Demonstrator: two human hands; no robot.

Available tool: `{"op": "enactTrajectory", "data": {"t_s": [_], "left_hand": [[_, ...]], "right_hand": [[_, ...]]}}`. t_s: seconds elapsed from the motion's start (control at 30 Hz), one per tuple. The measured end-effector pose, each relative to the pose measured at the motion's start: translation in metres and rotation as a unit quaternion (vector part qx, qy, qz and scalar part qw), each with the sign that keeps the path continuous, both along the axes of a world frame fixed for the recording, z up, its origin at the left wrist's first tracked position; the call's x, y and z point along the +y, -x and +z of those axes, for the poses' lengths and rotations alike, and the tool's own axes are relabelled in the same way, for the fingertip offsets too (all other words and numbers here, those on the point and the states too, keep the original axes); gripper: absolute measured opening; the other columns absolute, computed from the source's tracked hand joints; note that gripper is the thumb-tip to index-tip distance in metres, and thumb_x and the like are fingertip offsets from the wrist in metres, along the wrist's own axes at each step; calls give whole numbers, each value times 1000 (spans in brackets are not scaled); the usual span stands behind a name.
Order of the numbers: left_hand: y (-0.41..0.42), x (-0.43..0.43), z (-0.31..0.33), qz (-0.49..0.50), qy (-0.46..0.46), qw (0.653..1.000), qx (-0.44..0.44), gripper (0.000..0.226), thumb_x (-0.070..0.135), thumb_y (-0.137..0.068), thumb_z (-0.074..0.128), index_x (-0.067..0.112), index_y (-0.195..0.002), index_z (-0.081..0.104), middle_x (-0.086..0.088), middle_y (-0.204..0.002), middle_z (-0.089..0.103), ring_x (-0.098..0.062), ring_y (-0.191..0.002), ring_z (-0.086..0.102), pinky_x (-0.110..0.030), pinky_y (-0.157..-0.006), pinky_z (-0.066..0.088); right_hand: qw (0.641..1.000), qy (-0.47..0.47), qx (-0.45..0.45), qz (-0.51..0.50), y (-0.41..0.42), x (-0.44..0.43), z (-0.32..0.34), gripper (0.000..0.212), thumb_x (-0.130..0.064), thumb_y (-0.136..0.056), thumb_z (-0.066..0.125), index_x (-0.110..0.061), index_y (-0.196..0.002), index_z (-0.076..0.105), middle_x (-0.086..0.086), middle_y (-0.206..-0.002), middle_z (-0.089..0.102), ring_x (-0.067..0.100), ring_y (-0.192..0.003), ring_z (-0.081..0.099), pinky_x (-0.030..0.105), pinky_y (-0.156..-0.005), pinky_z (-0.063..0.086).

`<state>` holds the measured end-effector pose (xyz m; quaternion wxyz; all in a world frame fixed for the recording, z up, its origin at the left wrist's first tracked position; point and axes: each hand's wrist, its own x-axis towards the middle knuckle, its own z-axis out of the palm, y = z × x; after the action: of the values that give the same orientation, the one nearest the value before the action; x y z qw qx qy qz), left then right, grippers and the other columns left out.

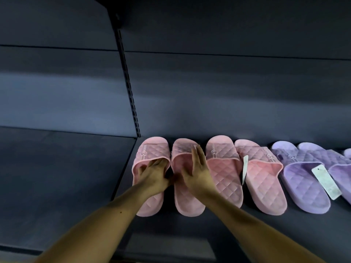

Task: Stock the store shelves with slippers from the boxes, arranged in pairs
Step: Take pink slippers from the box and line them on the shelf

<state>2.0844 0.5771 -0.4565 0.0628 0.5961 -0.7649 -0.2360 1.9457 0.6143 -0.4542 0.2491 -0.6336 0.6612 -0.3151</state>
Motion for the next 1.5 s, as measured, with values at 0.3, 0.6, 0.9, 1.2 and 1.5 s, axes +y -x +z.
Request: {"op": "enactTrajectory", "data": {"t_s": [0.3,0.6,0.9,1.2,1.5], "left_hand": [[7,-8,11,-28,-31,998,-57,33,34,-96,42,9,-117,45,-10,-127,49,-27,-118,47,-32,-96,35],[31,1,54,-11,80,968,-239,37,34,-92,47,17,-124,49,-9,-124,56,-29,-115,53,-33,-89,42],[90,36,110,-89,165,978,-91,28,29,-90,45,27,-113,60,-8,-125,58,-32,-113,54,-35,-90,45],[265,132,198,-278,159,934,158,30,32,-84,51,23,-108,66,2,-109,69,-21,-105,62,-30,-90,47],[417,249,275,-464,153,828,273,22,15,-87,54,20,-104,68,13,-94,65,0,-89,58,3,-67,33]], "right_hand": [[981,-123,84,121,15,-5,16,101,-42,-88,55,-10,-143,-24,2,-150,-35,13,-139,-26,26,-115,-2],[980,-79,131,126,50,6,44,68,-13,-91,49,-14,-149,13,3,-157,14,20,-139,30,19,-107,24],[931,-52,315,175,112,49,133,37,-10,-92,45,-16,-127,56,1,-135,54,20,-125,48,22,-103,31],[895,-147,417,53,260,193,285,34,-27,-98,41,-24,-129,53,-7,-133,55,13,-120,50,18,-99,31],[916,-193,341,-90,390,369,352,30,-38,-91,46,-45,-119,55,-20,-128,55,5,-118,51,31,-107,36]]}}
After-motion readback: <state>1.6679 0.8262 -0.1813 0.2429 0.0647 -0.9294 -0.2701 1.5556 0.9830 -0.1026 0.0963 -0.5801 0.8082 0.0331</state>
